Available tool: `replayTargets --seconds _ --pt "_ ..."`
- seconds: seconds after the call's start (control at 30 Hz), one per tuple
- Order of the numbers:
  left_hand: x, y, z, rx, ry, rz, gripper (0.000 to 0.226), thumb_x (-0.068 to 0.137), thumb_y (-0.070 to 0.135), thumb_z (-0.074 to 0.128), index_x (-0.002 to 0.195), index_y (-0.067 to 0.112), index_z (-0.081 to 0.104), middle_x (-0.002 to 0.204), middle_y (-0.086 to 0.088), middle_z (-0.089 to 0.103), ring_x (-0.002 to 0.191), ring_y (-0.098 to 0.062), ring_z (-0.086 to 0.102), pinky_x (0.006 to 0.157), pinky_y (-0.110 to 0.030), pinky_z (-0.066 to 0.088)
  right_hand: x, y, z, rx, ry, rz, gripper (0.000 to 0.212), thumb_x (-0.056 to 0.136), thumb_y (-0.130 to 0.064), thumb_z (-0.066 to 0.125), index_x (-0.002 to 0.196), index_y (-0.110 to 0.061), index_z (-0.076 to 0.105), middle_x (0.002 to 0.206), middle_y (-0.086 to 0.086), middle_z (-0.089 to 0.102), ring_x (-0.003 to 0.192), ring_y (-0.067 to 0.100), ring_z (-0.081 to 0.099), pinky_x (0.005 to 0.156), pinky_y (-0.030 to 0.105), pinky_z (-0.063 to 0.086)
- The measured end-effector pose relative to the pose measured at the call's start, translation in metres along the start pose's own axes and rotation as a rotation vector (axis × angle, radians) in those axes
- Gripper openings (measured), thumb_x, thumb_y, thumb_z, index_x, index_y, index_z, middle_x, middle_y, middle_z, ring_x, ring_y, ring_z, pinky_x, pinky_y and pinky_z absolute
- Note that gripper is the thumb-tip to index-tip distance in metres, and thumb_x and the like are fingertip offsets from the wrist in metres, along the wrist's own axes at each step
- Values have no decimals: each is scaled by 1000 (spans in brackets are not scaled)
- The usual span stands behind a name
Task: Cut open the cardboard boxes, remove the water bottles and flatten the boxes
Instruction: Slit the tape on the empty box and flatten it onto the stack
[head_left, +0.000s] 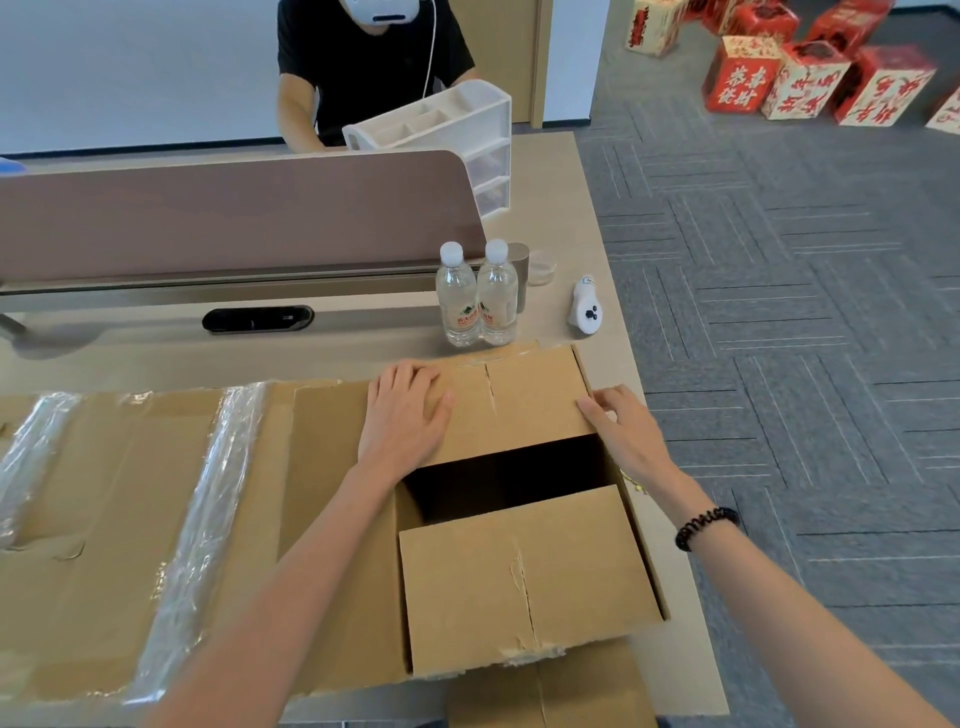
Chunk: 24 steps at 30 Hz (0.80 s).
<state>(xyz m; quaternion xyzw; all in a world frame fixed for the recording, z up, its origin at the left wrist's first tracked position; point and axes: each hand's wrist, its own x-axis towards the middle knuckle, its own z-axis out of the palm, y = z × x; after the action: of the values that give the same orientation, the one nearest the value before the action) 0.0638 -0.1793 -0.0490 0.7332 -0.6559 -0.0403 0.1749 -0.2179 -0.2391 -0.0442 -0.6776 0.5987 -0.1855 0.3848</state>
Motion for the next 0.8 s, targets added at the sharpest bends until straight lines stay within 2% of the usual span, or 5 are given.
replayTargets --seconds 0.27,0.33,0.43,0.57,0.8 --pt "0 -3 -11 33 -139 25 82 88 70 17 144 16 42 132 1 44 123 -20 38 106 -36 29 2 -2 -11 -37 -139 35 49 97 -52 43 125 -12 52 122 -1 43 113 18 49 88 32 37" --pt "-3 -6 -16 48 -223 68 91 85 78 17 155 21 21 142 -1 36 131 -21 32 112 -37 23 0 0 -17 -20 -232 45 75 81 -70 55 128 -12 45 125 -3 37 120 17 42 95 33 37" --pt "-14 -6 -21 20 -372 111 105 73 92 19 156 32 -4 163 -5 5 150 -20 0 122 -40 0 -3 2 -16 -109 -312 7 130 55 -74 75 153 -16 13 136 -3 26 130 16 27 110 38 30" --pt "-27 -5 -27 52 -451 217 107 70 93 31 153 40 -11 160 -2 -27 144 -12 -33 119 -37 -17 -2 4 -13 -210 -175 -126 117 71 -50 80 155 -12 7 149 2 19 139 21 21 114 37 25" --pt "-26 -7 -52 -87 -180 247 62 91 18 64 147 31 42 151 6 43 140 -10 37 121 -34 19 6 -3 -26 62 -95 -267 69 82 -51 70 141 -24 47 130 -5 45 122 8 43 104 34 40"
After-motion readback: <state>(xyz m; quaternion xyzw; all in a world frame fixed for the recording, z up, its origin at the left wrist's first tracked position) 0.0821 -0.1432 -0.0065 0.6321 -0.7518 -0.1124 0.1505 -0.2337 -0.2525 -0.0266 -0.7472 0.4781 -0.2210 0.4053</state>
